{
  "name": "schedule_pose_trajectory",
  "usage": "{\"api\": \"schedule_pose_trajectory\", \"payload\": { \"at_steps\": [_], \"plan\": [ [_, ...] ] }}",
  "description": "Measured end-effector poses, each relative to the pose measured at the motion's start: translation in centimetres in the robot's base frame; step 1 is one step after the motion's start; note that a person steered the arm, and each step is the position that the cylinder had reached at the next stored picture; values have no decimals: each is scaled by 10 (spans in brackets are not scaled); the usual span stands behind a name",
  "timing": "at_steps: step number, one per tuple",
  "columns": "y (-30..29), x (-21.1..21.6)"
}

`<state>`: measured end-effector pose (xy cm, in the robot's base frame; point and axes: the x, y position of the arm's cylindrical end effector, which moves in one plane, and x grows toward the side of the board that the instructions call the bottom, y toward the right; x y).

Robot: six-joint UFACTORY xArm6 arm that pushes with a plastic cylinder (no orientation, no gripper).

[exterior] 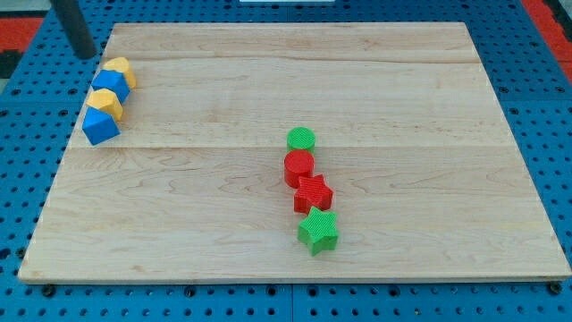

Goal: Move yellow hexagon to center

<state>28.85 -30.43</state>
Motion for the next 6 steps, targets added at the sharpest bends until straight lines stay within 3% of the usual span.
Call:
{"api": "schedule_pose_trajectory", "payload": {
  "at_steps": [2, 4, 5, 6],
  "plan": [
    [3, 75],
    [45, 81],
    [38, 85],
    [81, 90]
  ]
}}
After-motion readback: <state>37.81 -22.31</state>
